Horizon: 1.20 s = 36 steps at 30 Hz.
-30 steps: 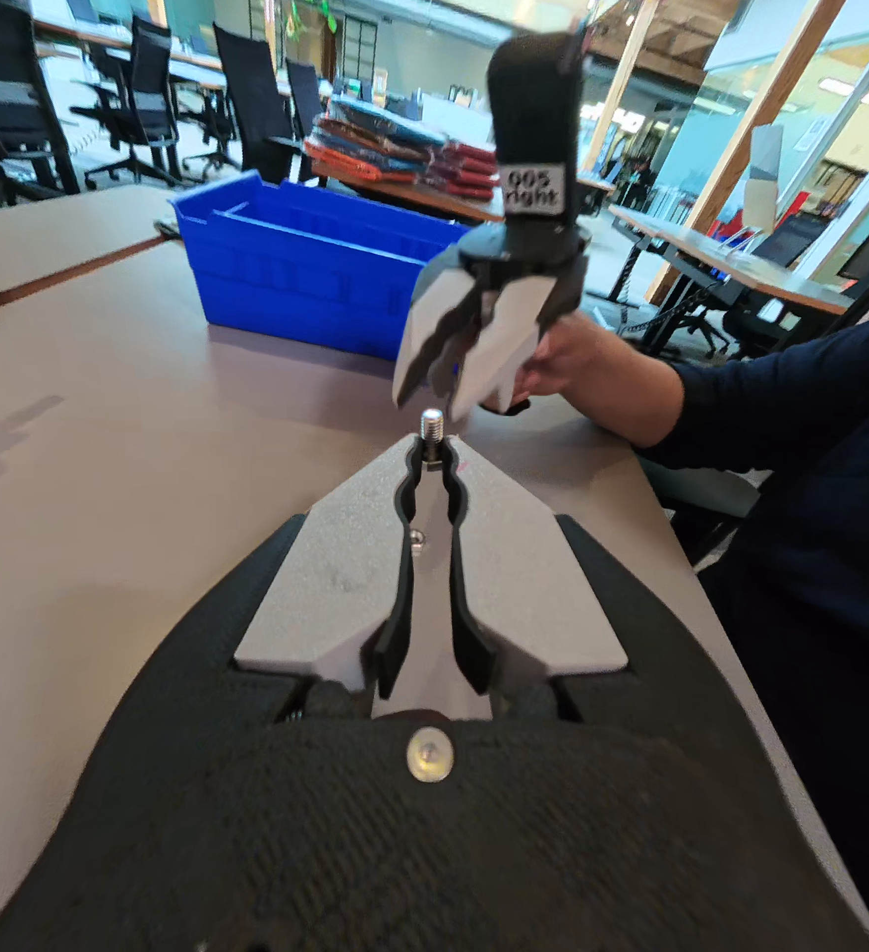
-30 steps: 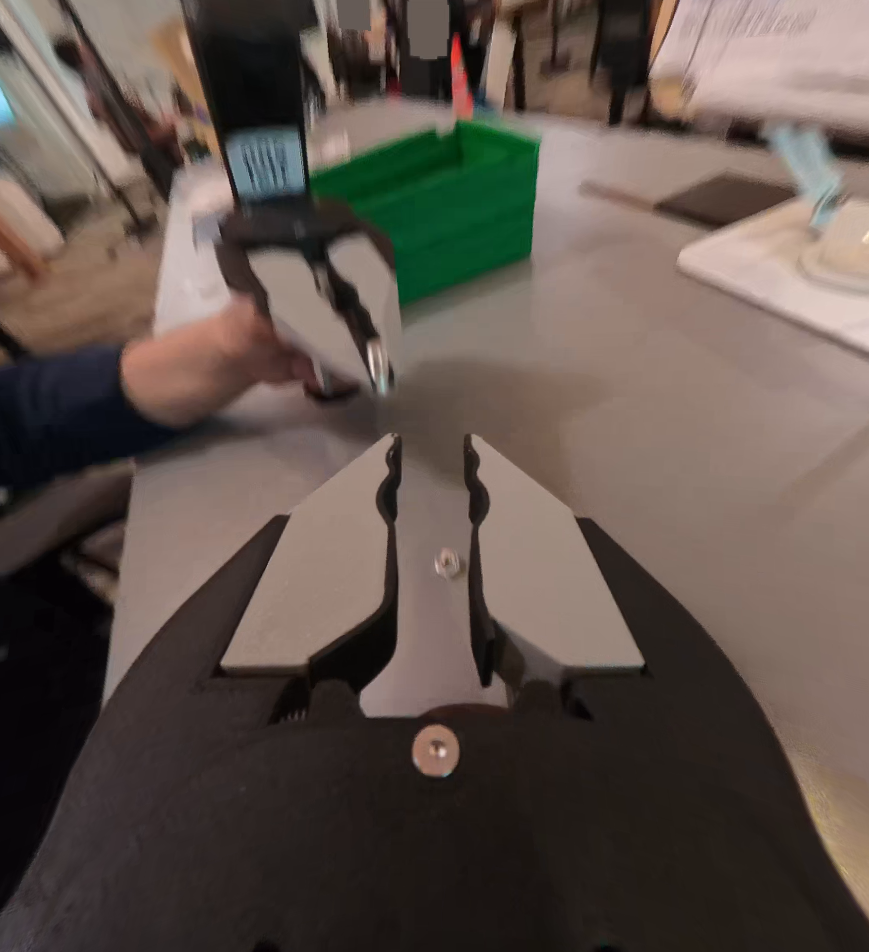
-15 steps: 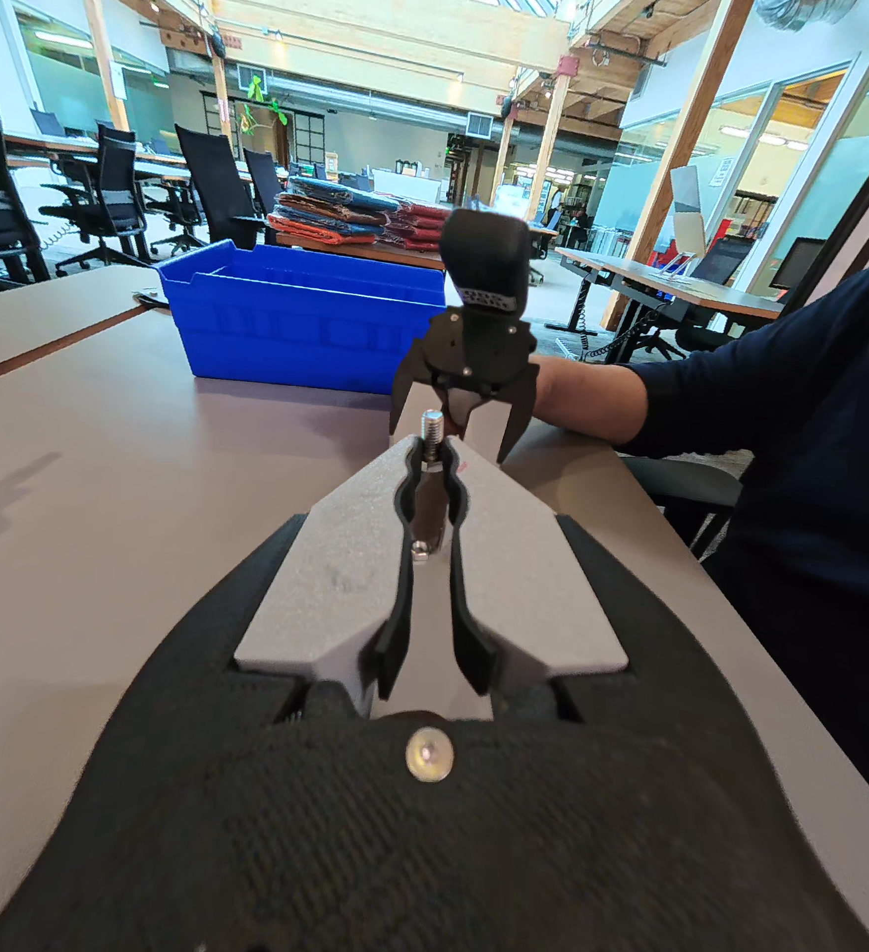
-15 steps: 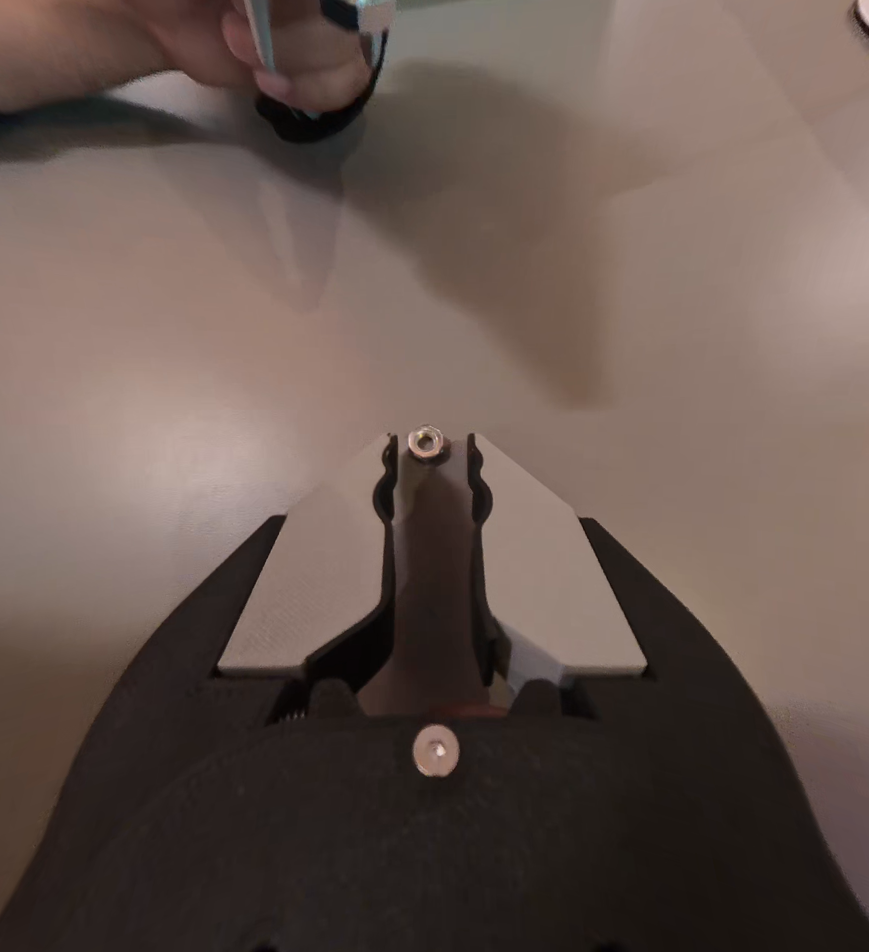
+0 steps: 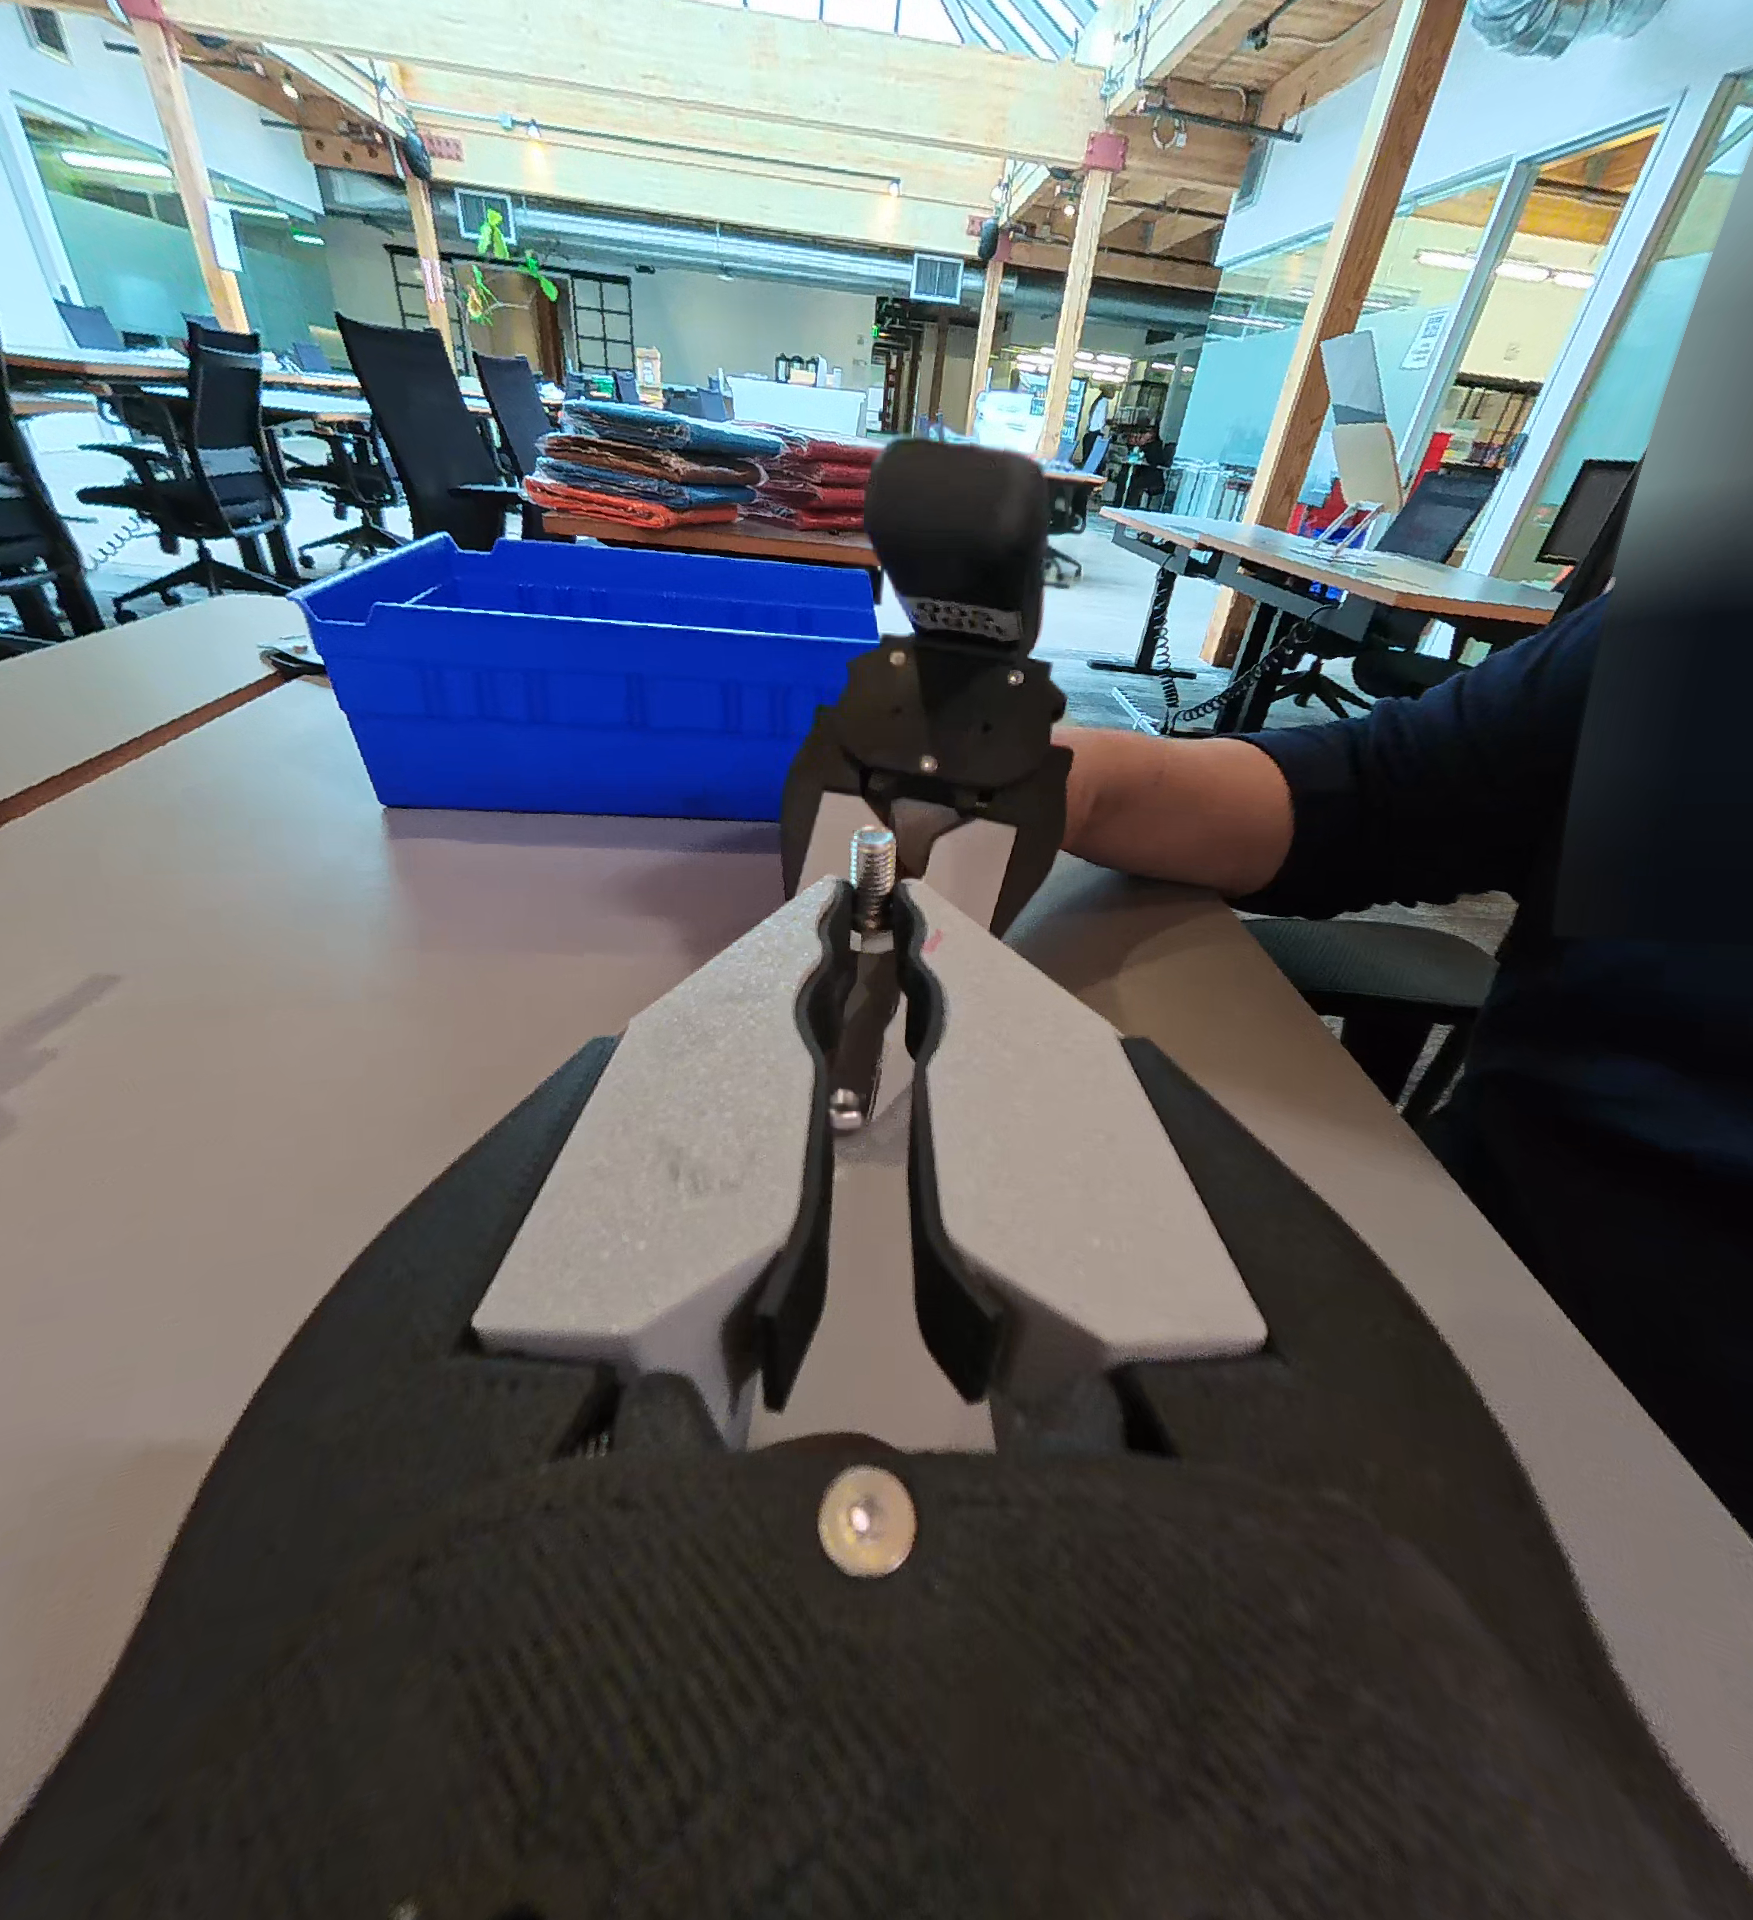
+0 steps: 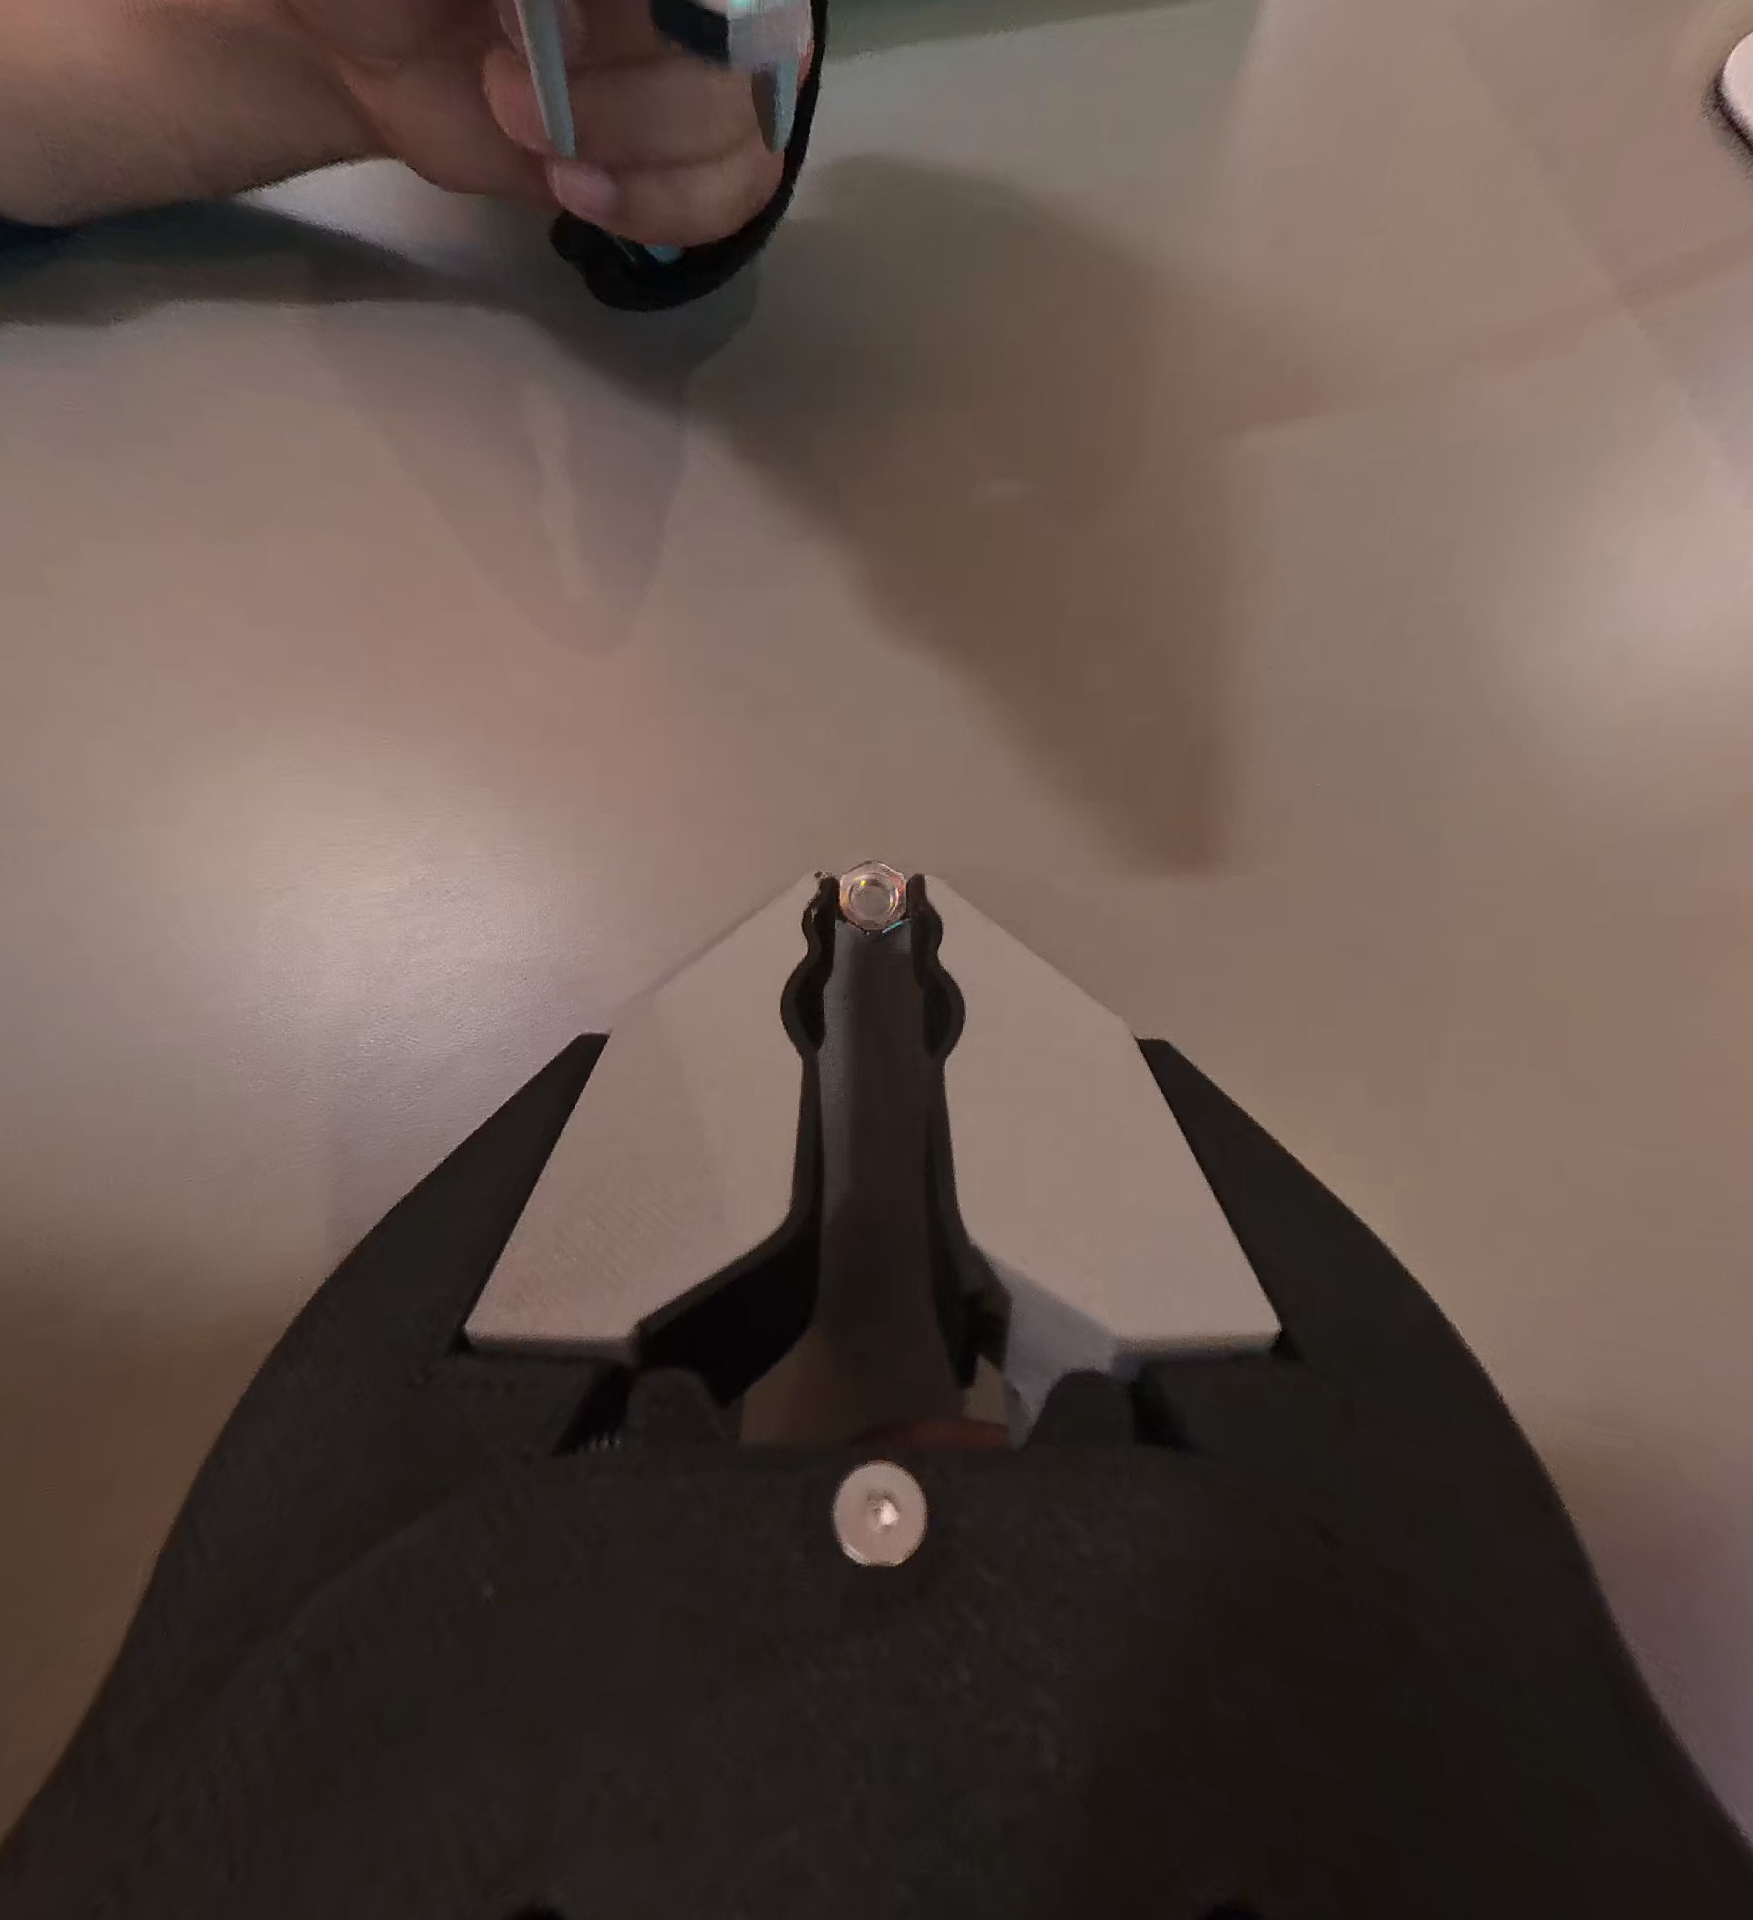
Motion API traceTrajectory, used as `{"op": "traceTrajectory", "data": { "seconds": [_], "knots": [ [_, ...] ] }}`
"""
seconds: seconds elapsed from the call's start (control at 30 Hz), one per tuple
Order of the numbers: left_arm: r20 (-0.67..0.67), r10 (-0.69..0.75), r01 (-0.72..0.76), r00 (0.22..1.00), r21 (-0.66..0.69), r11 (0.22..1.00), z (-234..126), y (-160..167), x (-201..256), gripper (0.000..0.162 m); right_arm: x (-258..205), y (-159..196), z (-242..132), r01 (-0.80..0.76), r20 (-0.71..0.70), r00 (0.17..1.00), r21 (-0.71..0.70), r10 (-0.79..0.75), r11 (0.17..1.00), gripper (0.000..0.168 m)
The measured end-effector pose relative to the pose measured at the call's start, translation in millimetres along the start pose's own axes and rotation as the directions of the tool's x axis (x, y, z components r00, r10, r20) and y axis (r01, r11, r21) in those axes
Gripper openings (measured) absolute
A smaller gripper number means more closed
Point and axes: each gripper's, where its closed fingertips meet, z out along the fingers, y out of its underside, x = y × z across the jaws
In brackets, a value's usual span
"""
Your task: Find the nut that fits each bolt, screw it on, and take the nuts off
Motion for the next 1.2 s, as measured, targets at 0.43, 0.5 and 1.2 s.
{"op": "traceTrajectory", "data": {
  "seconds": [0.43,0.5,1.2],
  "knots": [
    [-0.019,0.123,-0.124,0.992,-0.074,0.989,13.0,10.6,13.2,0.005,-19.8,-91.9,-69.3,0.200,0.074,0.973,0.187,-0.217,0.962,0.011],
    [-0.025,0.137,-0.138,0.990,-0.078,0.987,15.5,10.4,16.8,0.005,-19.8,-99.7,-70.7,0.233,0.065,0.967,0.167,-0.246,0.958,0.011],
    [0.047,0.224,-0.221,0.973,-0.053,0.974,17.7,1.2,15.1,0.005,-25.2,-108.5,-59.4,0.188,0.117,0.971,0.149,-0.206,0.971,0.011]
  ]
}}
